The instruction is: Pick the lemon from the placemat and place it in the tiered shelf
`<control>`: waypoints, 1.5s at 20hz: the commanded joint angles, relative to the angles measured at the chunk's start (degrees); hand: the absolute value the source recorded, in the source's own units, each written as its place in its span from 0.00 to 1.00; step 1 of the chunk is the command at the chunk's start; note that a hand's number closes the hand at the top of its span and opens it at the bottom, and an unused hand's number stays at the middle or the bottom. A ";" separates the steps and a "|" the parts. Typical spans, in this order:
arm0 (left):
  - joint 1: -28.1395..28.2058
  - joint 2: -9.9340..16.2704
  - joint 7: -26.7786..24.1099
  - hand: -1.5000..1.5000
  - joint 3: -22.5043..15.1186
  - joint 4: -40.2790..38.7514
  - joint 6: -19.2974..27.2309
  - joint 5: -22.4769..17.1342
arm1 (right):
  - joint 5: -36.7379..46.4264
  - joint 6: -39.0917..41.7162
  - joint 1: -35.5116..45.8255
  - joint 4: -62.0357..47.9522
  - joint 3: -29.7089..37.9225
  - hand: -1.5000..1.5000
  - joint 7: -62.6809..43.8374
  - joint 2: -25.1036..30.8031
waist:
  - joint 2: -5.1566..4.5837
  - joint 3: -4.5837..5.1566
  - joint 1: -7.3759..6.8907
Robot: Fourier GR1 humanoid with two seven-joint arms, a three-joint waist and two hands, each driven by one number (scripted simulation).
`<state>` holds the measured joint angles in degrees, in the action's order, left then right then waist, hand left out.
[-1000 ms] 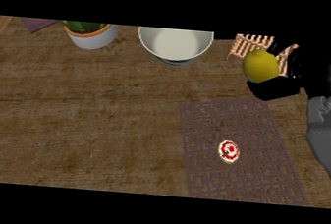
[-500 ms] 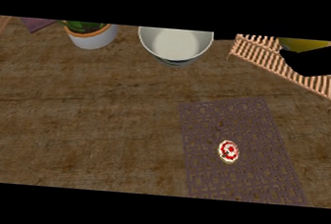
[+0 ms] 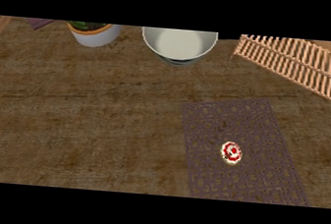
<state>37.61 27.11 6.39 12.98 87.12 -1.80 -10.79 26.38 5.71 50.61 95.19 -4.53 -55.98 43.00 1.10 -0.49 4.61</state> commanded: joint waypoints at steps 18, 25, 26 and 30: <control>-18.67 -5.35 -2.97 0.50 -2.29 6.25 -2.07 -0.31 | 2.83 2.83 3.02 -15.77 2.71 1.00 4.99 7.40 | -1.79 0.60 -0.94; -19.71 -6.19 -3.11 0.50 -1.91 5.00 -3.06 1.06 | 3.36 0.60 3.03 -22.24 3.89 1.00 8.16 6.45 | -2.08 0.69 -1.83; -19.07 -6.79 -3.23 0.50 -1.49 4.92 -3.73 0.17 | 2.75 -0.35 0.99 -23.44 4.98 1.00 10.17 6.66 | -2.04 0.53 -1.39; -19.72 -6.80 -2.46 0.50 -1.22 5.79 -4.05 1.05 | 4.54 -4.21 1.48 -27.41 6.93 0.00 8.38 6.26 | -2.14 0.53 -1.51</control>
<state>32.57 23.67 7.66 15.59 86.90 -5.74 -6.49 30.02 3.42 52.74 71.20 1.37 -48.58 49.12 -0.48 -0.85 1.24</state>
